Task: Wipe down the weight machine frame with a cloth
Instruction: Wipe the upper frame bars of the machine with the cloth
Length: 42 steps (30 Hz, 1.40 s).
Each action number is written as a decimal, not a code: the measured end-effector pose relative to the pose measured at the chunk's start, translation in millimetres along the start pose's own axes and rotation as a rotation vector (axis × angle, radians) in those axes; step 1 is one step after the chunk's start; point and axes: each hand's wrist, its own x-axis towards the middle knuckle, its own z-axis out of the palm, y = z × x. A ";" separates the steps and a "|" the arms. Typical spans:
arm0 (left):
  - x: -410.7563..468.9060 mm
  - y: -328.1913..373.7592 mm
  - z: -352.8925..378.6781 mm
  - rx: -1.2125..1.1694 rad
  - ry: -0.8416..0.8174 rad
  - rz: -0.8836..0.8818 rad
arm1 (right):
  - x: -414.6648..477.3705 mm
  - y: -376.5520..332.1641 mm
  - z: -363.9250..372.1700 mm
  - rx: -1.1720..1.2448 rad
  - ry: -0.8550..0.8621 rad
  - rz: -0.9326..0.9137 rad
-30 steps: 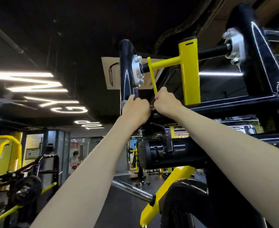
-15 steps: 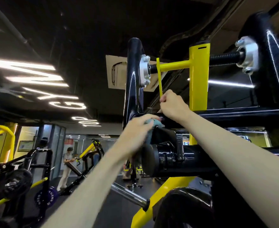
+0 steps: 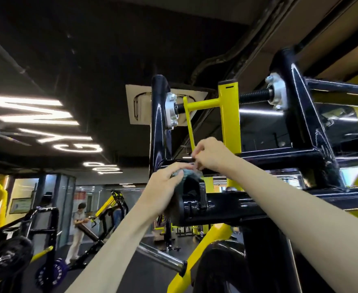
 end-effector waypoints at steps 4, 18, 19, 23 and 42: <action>7.5 3.0 -2.8 -0.007 -0.013 -0.010 | -24.0 2.7 1.0 -0.106 -0.254 0.116; -5.4 4.2 2.6 0.116 0.057 -0.308 | -44.1 6.7 -1.4 -0.225 -0.224 0.087; -6.9 5.5 3.5 0.076 0.052 -0.318 | -43.9 9.0 0.1 -0.213 -0.222 0.091; -30.2 22.6 6.4 -0.133 0.095 -0.258 | -44.7 8.4 3.4 -0.204 -0.196 0.070; 25.0 110.7 13.0 0.468 -0.355 -0.273 | -59.1 20.0 -14.2 0.106 0.266 0.009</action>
